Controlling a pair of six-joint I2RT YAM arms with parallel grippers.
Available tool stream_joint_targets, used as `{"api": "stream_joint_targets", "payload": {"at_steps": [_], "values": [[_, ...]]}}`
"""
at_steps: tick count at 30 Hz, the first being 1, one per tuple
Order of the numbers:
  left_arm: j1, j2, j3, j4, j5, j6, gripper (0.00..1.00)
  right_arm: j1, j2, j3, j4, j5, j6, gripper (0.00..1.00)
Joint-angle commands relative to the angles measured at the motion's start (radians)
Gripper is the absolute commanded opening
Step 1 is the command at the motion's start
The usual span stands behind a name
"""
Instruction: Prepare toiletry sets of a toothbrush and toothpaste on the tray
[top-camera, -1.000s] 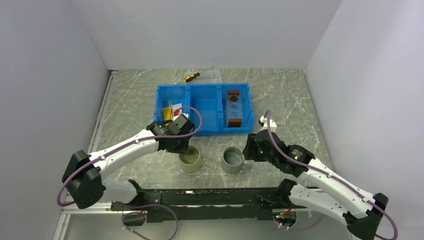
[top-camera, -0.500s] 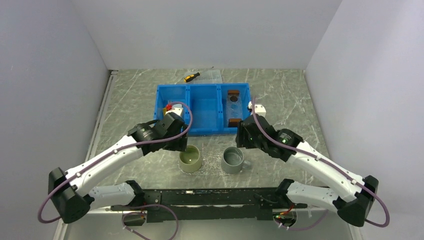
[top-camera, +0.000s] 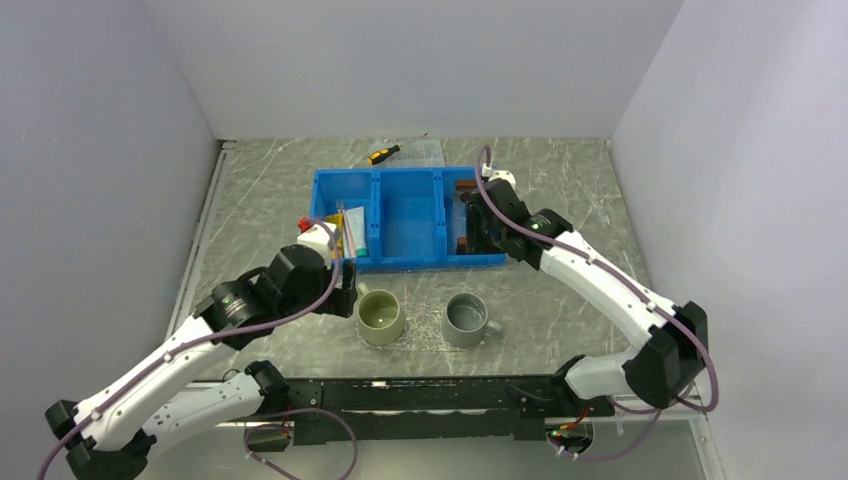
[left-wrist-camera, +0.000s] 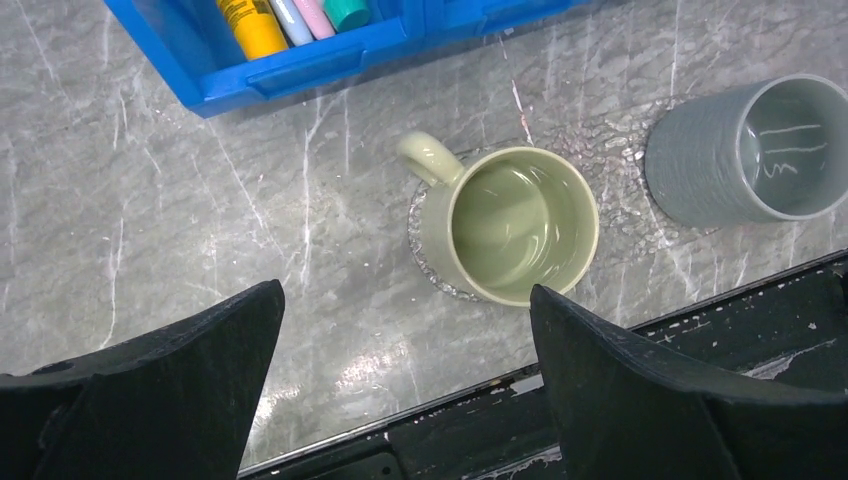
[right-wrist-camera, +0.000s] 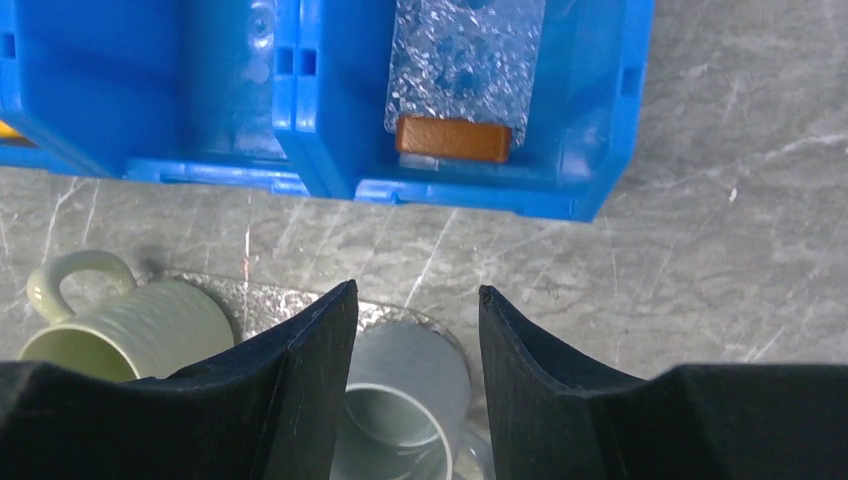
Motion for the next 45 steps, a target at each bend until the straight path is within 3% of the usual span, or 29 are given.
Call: {"api": "stream_joint_targets", "payload": {"at_steps": [1,24,45], "values": [[-0.004,-0.107,-0.034,0.049,-0.006,0.052,0.99,-0.024,0.076,0.094,0.064,-0.040,-0.049,0.50],[-0.004,-0.494,-0.216,0.198,0.144,0.089,0.99,-0.132,0.471,0.351,0.105,-0.107,-0.083,0.47],[-0.004,-0.451,-0.196,0.172,0.182,0.118,0.99,-0.150,0.689,0.511,0.079,-0.045,-0.059,0.47]]}}
